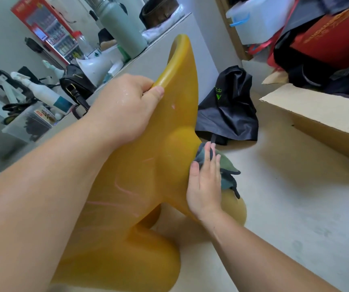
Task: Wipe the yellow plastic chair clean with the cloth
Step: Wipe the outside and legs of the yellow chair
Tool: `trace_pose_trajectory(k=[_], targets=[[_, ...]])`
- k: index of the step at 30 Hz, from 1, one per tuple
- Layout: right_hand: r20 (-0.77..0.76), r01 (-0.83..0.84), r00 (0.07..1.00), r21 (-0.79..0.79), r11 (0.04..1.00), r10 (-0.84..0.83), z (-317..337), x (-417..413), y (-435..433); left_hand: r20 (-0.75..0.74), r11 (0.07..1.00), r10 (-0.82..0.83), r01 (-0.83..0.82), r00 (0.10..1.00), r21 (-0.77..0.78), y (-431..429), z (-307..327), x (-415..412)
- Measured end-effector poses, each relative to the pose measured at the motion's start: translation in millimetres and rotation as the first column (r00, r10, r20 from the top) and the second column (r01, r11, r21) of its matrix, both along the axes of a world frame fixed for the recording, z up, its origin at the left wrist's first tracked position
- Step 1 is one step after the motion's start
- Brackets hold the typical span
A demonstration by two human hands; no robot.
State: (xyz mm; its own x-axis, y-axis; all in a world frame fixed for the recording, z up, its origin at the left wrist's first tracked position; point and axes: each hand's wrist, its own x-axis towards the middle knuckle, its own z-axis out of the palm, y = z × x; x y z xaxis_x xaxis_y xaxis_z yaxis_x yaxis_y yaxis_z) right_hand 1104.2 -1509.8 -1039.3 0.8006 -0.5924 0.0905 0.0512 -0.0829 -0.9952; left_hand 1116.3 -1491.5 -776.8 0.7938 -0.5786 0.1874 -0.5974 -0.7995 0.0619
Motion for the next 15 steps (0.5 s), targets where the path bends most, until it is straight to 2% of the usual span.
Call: trace_pose_trajectory(k=[2, 6, 9, 11, 12, 15], targets=[[0.07, -0.029, 0.997, -0.041, 0.999, 0.032, 29, -1, 5, 0.002, 1.0, -0.001, 0.001, 1.0, -0.025, 1, -2, 1], [0.363, -0.037, 0.93, -0.076, 0.996, 0.062, 115, 5, -6, -0.047, 0.993, -0.034, 0.028, 0.998, -0.115, 10, -3, 6], [0.498, 0.019, 0.866, -0.106, 0.994, 0.036, 129, 23, -33, -0.141, 0.975, -0.043, 0.011, 0.989, -0.22, 16, 1, 0], [0.482, 0.019, 0.876, -0.086, 0.996, 0.025, 110, 36, -45, -0.186, 0.986, -0.018, -0.013, 0.982, -0.166, 26, 6, -7], [0.423, -0.007, 0.906, -0.043, 0.999, 0.024, 99, 39, -47, -0.199, 0.992, -0.008, -0.018, 0.98, -0.125, 32, 8, -11], [0.14, -0.079, 0.987, 0.023, 0.997, 0.075, 78, 33, -37, -0.194, 0.998, 0.028, -0.037, 0.981, -0.045, 52, 12, -15]])
